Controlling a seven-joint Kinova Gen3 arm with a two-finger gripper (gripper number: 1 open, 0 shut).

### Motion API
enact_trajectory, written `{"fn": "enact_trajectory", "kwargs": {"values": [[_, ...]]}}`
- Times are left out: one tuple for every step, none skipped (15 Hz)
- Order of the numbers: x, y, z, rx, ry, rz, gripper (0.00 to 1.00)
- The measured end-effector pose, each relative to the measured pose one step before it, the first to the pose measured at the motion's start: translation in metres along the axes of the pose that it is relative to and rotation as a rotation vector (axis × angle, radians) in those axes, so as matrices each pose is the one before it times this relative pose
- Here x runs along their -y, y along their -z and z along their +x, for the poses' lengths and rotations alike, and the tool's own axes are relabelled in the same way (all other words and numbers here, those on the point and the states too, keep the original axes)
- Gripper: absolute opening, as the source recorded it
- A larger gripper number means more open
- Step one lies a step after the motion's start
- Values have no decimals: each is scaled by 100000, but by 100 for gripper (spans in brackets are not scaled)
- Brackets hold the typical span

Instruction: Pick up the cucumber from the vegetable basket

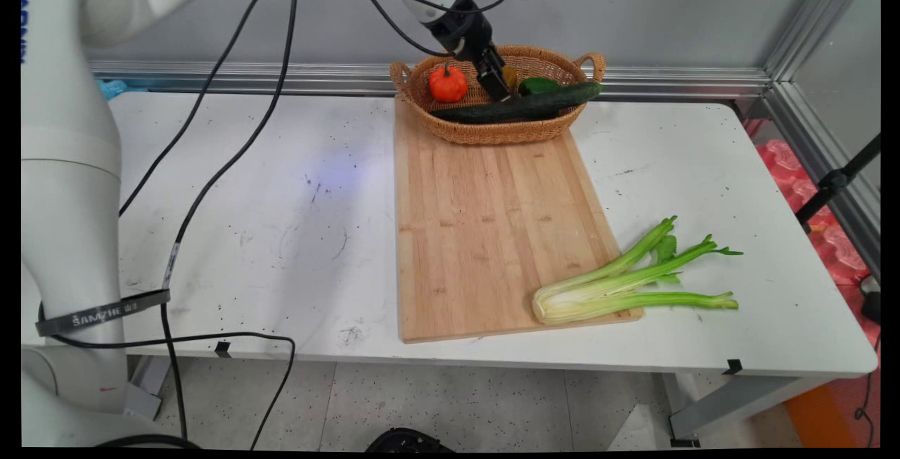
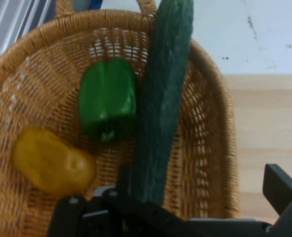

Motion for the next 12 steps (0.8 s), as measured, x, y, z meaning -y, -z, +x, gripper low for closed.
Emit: {"fn": "enact_trajectory", "kwargs": {"values": [[478,-559,10,-250,-1187,-557,100],[291,-366,-18,-151,-761,-331,100],[407,-558,-59,-166,-1059,-440,100],[263,-372,-60,-98,-687,-147,100],[361,-550,-100,-86,-979,-201,100],[380,-635,-166,-19,-1050,-177,100],[372,-600,-171,-68,-875,36,100],[288,-479,-170,-44,-645,52,100],[171,-305,-116,-21,-462,69,100],[228,-440,-174,-12,-580,46,100],[194,-408,-183,4,-518,-3,100],[214,-539,-246,33,-558,-86,100]]}}
